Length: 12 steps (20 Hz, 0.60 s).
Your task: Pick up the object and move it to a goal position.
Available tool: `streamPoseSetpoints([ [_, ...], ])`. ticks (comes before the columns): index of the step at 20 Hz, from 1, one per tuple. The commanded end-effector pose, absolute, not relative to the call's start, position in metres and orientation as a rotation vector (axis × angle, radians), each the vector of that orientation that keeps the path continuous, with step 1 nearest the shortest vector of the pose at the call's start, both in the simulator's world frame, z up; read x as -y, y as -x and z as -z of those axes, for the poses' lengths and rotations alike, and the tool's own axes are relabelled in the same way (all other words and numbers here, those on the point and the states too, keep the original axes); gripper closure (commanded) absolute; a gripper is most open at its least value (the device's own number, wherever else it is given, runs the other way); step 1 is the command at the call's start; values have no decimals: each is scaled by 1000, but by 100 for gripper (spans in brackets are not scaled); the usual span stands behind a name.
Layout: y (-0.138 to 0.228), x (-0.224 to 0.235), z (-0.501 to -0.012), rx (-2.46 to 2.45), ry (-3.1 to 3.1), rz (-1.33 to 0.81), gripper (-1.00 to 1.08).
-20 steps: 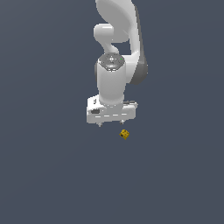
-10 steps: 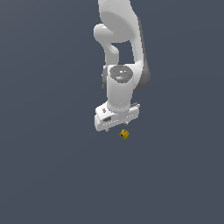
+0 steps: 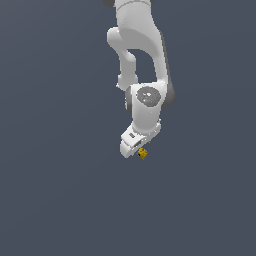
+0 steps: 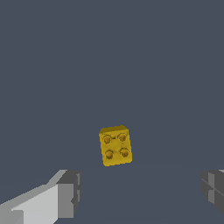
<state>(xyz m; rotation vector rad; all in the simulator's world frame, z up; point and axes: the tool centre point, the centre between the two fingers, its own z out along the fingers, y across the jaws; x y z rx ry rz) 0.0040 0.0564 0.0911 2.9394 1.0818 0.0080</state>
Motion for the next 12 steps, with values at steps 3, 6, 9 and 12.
streamPoseSetpoints([
  [3,0,-66,-80,-1214,-2893,-3,-92],
  [6,2,-70,-75,-1267,-2873,-1,-92],
  [9,3,-73,-73,-1296,-2862,0,-92],
  [12,3,-73,-73,-1293,-2863,1,-92],
])
